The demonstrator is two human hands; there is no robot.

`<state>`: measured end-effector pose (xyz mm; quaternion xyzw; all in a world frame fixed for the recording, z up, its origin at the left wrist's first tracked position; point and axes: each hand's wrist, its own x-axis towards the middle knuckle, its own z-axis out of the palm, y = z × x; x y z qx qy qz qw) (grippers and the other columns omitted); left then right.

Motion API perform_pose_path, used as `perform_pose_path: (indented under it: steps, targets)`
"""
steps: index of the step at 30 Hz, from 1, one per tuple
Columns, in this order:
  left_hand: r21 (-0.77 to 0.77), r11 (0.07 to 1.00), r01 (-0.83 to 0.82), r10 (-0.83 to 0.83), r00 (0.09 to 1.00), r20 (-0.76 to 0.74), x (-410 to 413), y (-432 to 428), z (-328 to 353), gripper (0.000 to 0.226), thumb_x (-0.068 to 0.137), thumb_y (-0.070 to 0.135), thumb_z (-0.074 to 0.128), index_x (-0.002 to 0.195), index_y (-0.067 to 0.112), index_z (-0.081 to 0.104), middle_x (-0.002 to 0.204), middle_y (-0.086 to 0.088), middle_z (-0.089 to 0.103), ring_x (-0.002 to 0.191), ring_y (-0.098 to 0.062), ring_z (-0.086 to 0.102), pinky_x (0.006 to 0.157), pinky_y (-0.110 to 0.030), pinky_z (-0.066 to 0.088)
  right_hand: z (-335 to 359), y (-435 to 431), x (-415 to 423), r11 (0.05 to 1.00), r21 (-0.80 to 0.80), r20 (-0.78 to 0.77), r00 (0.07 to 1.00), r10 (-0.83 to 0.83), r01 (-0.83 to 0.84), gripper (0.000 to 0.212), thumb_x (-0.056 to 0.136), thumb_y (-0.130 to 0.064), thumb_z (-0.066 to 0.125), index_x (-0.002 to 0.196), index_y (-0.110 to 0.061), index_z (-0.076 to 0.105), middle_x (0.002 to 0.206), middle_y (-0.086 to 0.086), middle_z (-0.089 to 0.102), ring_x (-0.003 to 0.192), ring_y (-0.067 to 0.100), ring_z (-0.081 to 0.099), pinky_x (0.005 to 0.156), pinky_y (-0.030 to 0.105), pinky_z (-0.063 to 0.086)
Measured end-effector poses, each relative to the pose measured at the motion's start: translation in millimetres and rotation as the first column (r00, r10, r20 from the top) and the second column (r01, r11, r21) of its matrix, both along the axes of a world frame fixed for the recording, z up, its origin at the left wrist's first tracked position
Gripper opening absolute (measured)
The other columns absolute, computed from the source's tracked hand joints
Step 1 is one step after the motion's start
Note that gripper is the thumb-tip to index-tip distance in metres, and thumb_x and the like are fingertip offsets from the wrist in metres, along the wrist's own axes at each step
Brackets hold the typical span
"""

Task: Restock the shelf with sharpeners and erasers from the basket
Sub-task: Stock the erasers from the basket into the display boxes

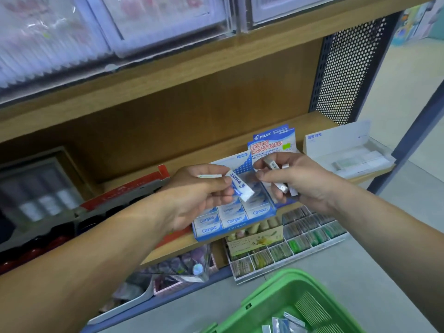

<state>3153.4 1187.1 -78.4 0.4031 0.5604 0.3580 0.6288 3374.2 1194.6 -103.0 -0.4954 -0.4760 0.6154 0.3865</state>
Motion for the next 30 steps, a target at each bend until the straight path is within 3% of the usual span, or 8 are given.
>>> perform_pose_path:
  steps: [5,12,16,22,24,26,28,30]
  targets:
    - [0.075,0.995,0.062,-0.06,0.998,-0.038,4.5,2.9,-3.7,0.023,0.089,-0.001,0.073,0.112,0.004,0.071,0.091,-0.018,0.074,0.076,-0.019,0.07,0.076,-0.026,0.062,4.9,-1.9,-12.6,0.993,-0.017,0.023,0.993,0.118,-0.117,0.015,0.088,-0.012,0.076,0.1,-0.009,0.069,0.054,0.0,0.058,0.042,0.016,0.044,0.047,0.025,0.035]
    - [0.143,0.99,0.023,0.002,0.985,-0.174,16.6,5.9,-14.3,0.016,0.098,0.018,0.069,0.106,0.006,0.072,0.083,-0.012,0.074,0.07,-0.019,0.069,0.07,-0.028,0.061,-4.0,7.4,-20.4,0.998,-0.058,0.058,0.998,0.027,-0.023,0.017,0.087,-0.015,0.079,0.103,-0.021,0.077,0.081,0.001,0.069,0.049,0.017,0.046,0.049,0.025,0.042]
    - [0.081,0.995,0.051,-0.043,0.994,-0.105,29.2,1.8,-20.2,0.033,0.087,0.008,0.08,0.117,0.01,0.066,0.103,-0.013,0.076,0.087,-0.029,0.077,0.085,-0.041,0.063,-7.9,9.0,-19.2,0.995,-0.095,0.01,1.0,-0.013,0.014,0.016,0.087,-0.015,0.077,0.102,-0.017,0.077,0.082,0.008,0.071,0.052,0.017,0.049,0.048,0.024,0.041]
    - [0.122,0.987,0.106,-0.093,0.99,-0.108,67.6,21.1,-18.0,0.035,0.099,0.0,0.062,0.124,0.024,0.063,0.119,-0.012,0.069,0.089,-0.03,0.078,0.083,-0.04,0.064,2.8,14.4,17.7,0.989,-0.097,0.082,0.992,-0.1,0.108,0.02,0.086,-0.022,0.081,0.105,-0.017,0.075,0.082,0.004,0.073,0.049,0.016,0.049,0.046,0.023,0.039]
    - [0.164,0.962,0.22,-0.169,0.945,-0.279,80.8,33.9,-16.6,0.037,0.103,0.008,0.057,0.132,0.031,0.061,0.118,-0.005,0.069,0.089,-0.025,0.077,0.08,-0.034,0.064,3.2,17.0,40.5,0.974,-0.112,0.112,0.976,-0.186,0.199,0.023,0.088,-0.018,0.079,0.11,-0.015,0.071,0.09,0.005,0.074,0.052,0.016,0.049,0.044,0.023,0.038]
    - [0.194,0.905,0.379,-0.226,0.813,-0.536,95.4,51.9,-21.2,0.037,0.105,0.021,0.053,0.141,0.032,0.055,0.131,0.0,0.063,0.098,-0.02,0.074,0.078,-0.029,0.059,0.5,17.6,61.3,0.958,-0.118,0.163,0.957,-0.241,0.261,0.023,0.09,-0.009,0.073,0.112,-0.014,0.071,0.092,0.006,0.071,0.055,0.016,0.052,0.043,0.024,0.038]
    - [0.175,0.84,0.513,-0.239,0.641,-0.729,111.8,66.3,-25.6,0.037,0.106,0.027,0.05,0.143,0.027,0.055,0.148,0.001,0.053,0.116,-0.021,0.067,0.089,-0.025,0.051,-3.5,17.1,76.2,0.95,-0.129,0.18,0.949,-0.26,0.285,0.02,0.089,-0.003,0.068,0.108,-0.008,0.071,0.088,0.01,0.067,0.058,0.017,0.054,0.044,0.025,0.038]
    - [0.15,0.804,0.575,-0.251,0.559,-0.79,126.8,75.8,-30.0,0.034,0.107,0.025,0.05,0.14,0.022,0.059,0.155,-0.001,0.048,0.126,-0.023,0.061,0.1,-0.026,0.046,-6.8,16.5,86.2,0.945,-0.141,0.168,0.948,-0.272,0.296,0.019,0.089,0.0,0.066,0.107,-0.006,0.07,0.088,0.015,0.065,0.066,0.02,0.056,0.047,0.026,0.036]
